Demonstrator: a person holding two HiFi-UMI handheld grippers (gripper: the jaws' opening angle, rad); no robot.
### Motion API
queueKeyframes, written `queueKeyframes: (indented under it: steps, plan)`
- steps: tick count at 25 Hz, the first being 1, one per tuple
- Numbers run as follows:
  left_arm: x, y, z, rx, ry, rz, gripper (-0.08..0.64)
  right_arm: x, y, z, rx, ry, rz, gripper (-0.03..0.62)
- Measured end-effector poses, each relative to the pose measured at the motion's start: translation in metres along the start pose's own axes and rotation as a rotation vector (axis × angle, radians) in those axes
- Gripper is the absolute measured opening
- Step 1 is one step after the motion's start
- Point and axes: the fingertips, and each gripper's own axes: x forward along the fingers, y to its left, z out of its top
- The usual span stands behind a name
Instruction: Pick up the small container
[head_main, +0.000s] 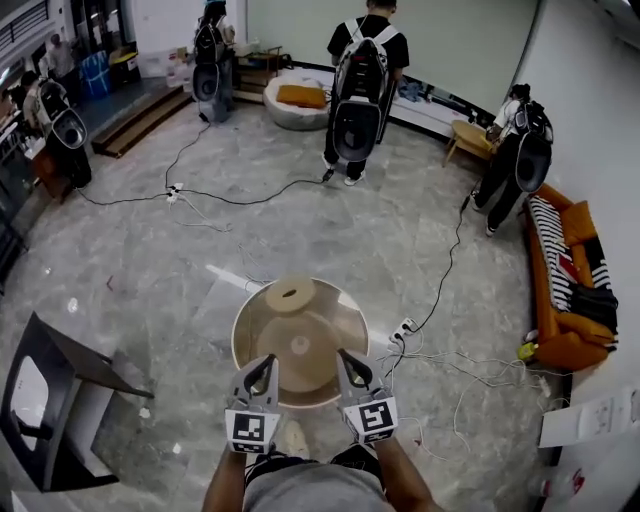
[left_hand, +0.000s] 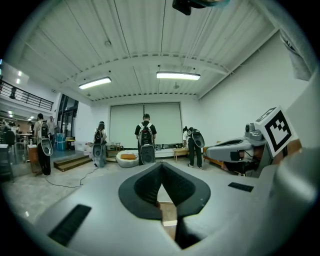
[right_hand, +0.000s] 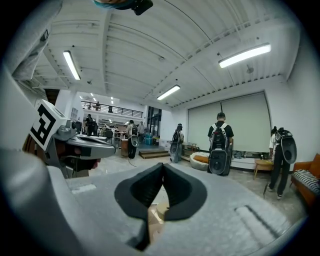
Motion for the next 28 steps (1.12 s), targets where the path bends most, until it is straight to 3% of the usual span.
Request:
queueKeyframes:
  steps: [12,23,28]
  plan:
    - [0.036,0.028,-0.033,-0.023,0.035,-0.038,0.017,0.036,-0.014,-0.038,-0.01,0.048,-0.039,0.0]
    - [0.097,0.041,-0.092,-0.053,0.09,0.003,0.017,0.105,-0.025,-0.094,0.032,0.106,0.083,0.0]
    - [0.127,0.05,-0.121,-0.123,0.126,0.038,0.017,0.139,-0.025,-0.135,0.029,0.149,0.137,0.001]
